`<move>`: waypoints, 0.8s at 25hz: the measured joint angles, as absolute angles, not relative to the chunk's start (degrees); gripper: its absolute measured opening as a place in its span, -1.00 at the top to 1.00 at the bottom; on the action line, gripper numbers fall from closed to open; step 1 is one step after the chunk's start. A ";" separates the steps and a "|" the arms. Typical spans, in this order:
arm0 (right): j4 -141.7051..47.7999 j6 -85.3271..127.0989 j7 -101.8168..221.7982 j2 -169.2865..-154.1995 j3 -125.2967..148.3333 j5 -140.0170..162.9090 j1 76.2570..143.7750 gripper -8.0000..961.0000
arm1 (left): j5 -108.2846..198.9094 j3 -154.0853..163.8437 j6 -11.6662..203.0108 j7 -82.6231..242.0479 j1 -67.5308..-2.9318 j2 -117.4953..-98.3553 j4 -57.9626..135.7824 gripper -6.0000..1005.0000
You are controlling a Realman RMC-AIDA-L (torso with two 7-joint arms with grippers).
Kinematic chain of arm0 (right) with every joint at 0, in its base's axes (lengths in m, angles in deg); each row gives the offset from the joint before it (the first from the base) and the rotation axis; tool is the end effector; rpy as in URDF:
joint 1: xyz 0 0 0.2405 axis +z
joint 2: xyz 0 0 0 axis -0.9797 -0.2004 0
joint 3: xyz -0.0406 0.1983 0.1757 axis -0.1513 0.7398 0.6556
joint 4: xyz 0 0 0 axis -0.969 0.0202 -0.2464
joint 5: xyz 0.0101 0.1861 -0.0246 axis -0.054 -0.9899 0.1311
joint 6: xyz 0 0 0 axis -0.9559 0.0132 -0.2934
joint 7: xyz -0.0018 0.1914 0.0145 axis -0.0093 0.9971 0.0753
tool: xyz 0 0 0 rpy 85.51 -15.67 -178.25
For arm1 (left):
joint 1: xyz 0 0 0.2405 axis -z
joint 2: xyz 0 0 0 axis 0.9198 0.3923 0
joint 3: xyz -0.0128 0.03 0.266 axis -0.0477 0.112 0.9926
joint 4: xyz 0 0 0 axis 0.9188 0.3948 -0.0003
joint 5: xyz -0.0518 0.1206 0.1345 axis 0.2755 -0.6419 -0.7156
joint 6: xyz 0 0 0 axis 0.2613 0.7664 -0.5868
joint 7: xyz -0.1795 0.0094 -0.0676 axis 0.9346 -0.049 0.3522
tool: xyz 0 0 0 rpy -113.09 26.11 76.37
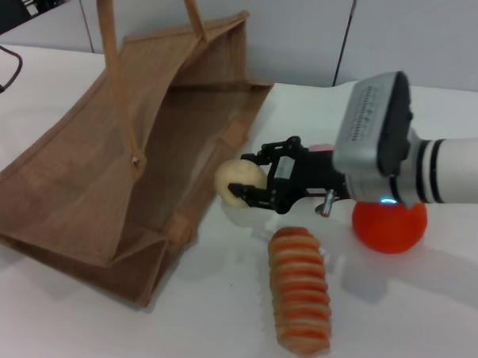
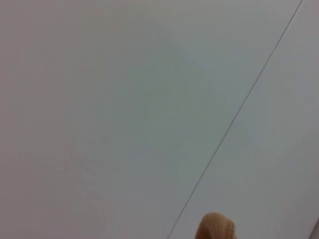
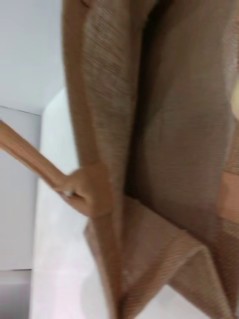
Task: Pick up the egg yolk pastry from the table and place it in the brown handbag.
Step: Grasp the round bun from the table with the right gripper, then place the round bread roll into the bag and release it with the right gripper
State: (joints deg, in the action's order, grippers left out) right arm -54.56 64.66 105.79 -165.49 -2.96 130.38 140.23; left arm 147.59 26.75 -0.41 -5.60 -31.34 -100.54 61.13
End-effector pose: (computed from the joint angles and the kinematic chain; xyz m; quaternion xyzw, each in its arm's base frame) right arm 0.1571 0.4098 -0.1530 -0.9830 0.0189 0.1026 0.1514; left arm -0.2205 0.4123 0.0915 -0.7713 -0.3408 -0.4921 0.2165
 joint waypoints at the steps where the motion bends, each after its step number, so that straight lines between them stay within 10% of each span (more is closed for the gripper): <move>1: -53.63 66.19 105.79 -165.46 -2.31 130.36 139.63 -0.09 | 147.58 26.75 -0.44 -5.58 -31.44 -100.56 61.13 0.75; 20: -46.95 80.13 105.37 -165.40 3.49 130.24 136.45 0.02 | 145.32 27.15 -4.75 -5.41 -30.11 -101.46 61.10 0.75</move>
State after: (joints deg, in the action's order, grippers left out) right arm -46.95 80.13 105.37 -165.40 3.49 130.24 136.45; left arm 145.32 27.15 -4.75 -5.41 -30.11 -101.46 61.10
